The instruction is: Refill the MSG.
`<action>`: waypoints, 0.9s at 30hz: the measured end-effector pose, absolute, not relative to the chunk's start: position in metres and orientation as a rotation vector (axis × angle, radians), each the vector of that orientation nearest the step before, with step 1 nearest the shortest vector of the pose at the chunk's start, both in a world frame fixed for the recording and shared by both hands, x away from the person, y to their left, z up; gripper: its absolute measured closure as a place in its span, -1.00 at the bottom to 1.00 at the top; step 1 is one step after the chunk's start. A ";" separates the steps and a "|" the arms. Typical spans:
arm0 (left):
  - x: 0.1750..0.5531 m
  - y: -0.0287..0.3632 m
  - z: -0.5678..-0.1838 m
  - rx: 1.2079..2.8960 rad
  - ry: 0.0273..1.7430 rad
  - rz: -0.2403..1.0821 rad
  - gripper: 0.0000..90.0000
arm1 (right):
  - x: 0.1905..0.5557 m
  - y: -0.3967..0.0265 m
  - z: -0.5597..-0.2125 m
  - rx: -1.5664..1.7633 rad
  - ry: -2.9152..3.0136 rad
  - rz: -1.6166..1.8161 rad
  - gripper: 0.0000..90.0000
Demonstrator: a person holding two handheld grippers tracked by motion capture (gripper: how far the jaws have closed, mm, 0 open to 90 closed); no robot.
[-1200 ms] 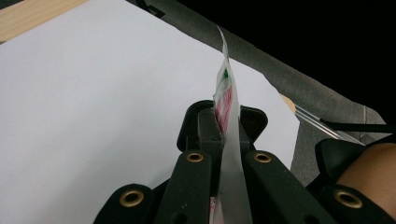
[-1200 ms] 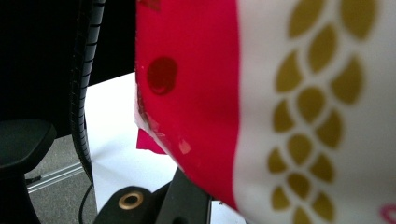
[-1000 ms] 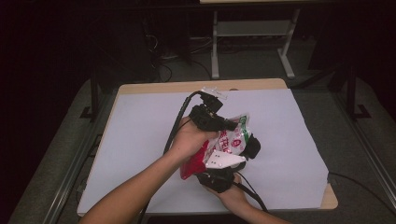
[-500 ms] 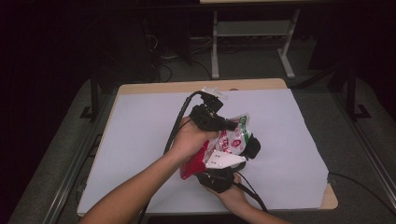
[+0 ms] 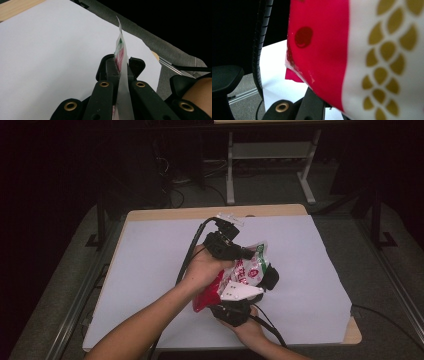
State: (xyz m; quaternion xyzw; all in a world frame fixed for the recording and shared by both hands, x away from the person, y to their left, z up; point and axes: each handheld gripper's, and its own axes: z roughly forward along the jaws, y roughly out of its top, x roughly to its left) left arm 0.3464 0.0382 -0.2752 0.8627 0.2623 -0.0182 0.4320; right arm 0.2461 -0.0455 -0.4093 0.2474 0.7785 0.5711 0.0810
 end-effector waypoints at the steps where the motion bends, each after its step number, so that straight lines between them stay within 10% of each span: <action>1: 0.347 0.038 -0.275 2.154 0.652 -0.046 1.00 | 0.246 -0.045 -0.409 0.739 2.326 1.708 1.00; 27: 0.346 0.040 -0.275 2.156 0.664 -0.029 1.00 | 0.246 -0.043 -0.409 0.737 2.327 1.728 1.00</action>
